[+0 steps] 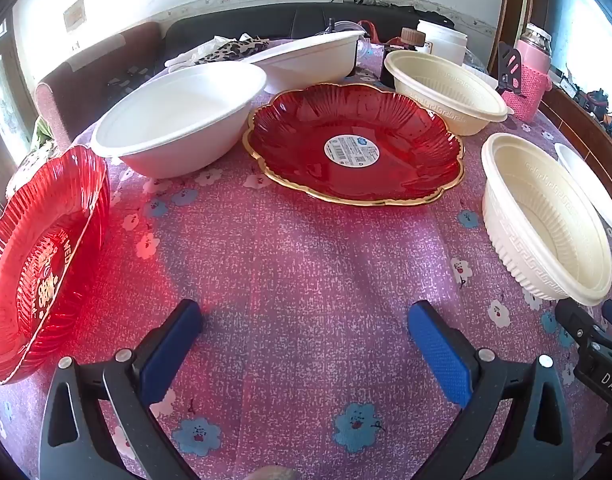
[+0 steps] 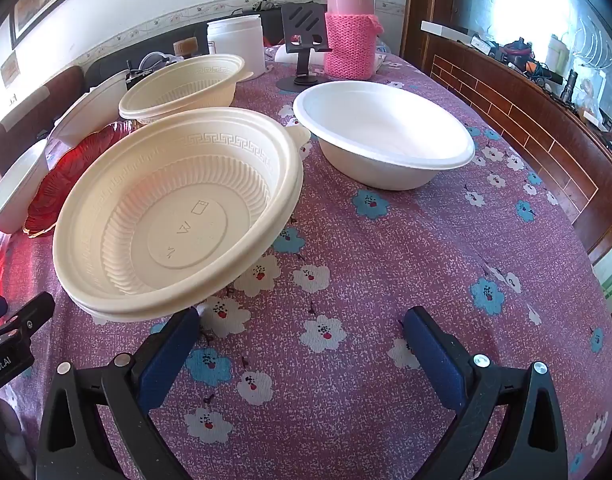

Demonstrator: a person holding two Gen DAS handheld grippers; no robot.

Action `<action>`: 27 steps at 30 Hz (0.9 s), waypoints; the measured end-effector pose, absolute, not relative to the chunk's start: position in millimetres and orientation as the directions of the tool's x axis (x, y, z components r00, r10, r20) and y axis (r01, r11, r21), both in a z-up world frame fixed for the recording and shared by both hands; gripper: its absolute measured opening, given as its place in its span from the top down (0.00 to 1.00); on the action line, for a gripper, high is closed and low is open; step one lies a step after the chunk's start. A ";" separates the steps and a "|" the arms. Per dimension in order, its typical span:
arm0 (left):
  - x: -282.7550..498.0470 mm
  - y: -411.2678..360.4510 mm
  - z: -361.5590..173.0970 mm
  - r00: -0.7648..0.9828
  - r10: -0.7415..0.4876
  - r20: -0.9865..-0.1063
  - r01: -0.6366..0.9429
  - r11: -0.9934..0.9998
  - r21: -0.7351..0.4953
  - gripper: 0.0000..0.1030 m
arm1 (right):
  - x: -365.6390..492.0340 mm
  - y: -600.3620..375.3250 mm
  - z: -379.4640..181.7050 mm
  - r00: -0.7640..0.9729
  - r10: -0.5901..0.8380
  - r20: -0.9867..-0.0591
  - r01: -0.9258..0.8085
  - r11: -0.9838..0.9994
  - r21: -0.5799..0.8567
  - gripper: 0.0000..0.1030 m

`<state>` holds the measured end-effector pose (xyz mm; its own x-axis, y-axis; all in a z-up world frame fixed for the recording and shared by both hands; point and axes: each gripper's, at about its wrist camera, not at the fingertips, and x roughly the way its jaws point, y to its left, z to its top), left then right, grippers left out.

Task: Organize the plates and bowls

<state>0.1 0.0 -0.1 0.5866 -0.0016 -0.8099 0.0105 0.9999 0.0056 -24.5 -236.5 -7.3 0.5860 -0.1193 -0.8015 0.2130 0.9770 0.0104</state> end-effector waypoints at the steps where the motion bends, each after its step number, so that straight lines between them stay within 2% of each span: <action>1: 0.1 0.1 -0.1 0.587 -0.002 -0.810 0.010 1.000 0.005 0.00 | -24.5 -236.5 -7.3 0.587 -0.119 -0.801 0.213 0.977 0.011 0.01; 27: -2.0 3.2 -1.3 0.589 0.005 -0.808 -0.004 1.000 0.004 0.00 | -25.0 -236.5 -7.4 0.588 -0.117 -0.800 0.213 0.977 0.014 0.01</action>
